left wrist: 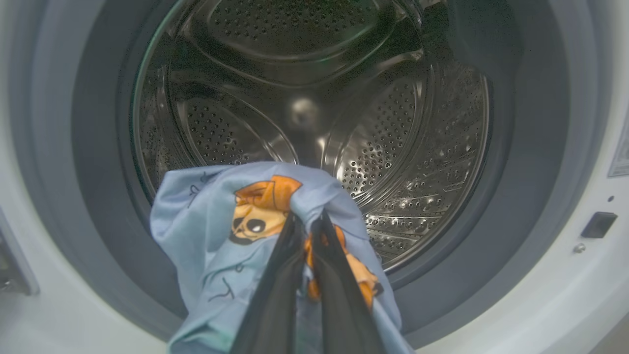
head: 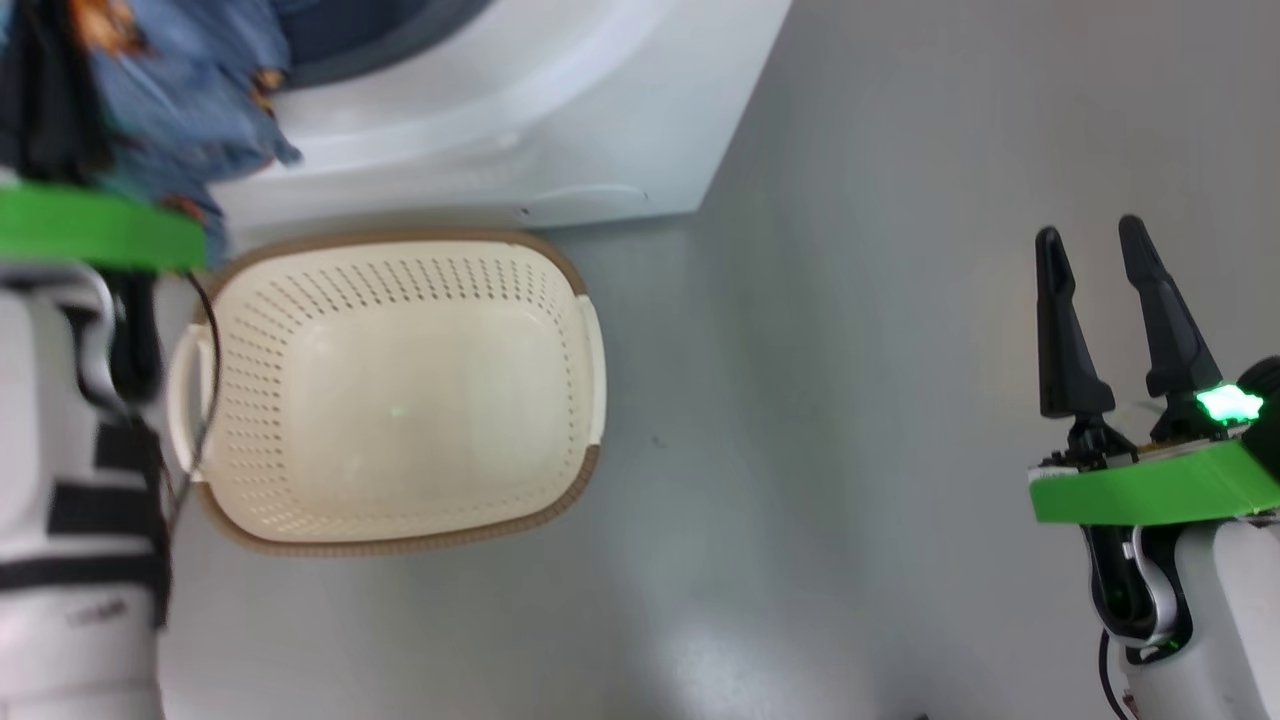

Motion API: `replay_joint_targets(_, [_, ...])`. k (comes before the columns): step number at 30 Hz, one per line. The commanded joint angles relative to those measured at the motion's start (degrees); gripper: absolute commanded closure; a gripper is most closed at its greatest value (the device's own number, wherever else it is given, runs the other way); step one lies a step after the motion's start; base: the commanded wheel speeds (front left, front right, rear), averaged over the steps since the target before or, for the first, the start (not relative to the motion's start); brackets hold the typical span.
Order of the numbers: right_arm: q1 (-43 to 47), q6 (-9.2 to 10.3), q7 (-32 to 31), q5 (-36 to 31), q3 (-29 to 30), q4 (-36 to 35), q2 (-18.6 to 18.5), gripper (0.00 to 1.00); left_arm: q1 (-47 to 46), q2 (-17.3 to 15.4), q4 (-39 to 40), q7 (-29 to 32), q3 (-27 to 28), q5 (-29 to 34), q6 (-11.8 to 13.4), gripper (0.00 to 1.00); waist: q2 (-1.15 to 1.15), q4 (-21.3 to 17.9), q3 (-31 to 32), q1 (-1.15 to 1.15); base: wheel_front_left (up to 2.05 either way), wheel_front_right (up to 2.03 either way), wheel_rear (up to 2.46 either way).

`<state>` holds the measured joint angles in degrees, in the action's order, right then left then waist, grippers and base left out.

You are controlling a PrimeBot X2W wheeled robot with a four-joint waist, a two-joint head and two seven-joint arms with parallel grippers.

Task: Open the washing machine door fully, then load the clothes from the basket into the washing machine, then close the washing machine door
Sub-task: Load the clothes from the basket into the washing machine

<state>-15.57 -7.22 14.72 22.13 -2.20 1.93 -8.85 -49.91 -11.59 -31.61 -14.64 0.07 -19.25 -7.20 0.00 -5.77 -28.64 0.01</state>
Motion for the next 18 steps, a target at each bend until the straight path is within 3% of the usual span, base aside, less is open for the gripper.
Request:
replay_joint_targets(1, [-1.02,-0.26,0.28,0.85,-1.5,-1.45,0.02,0.0,-4.74,-3.01,-2.2,-0.36,0.6,0.9,-0.29,1.0,0.0,-3.04,-4.76,-0.01,0.0,0.0,0.0])
replay_joint_targets(12, [-3.77,-0.26,0.28,1.08,-2.86,-1.54,1.39,0.0,-24.25,-5.43,-19.75,-0.36,-4.11,4.9,-0.29,1.0,0.0,-6.14,-9.64,-0.01,0.0,0.0,0.0])
replay_joint_targets(18, [-4.62,-0.26,0.28,1.4,-3.89,-1.46,2.03,0.0,-32.04,-8.27,-22.04,-0.36,-5.12,8.01,0.4,1.0,0.0,-8.51,-11.39,-0.01,0.0,0.0,0.0])
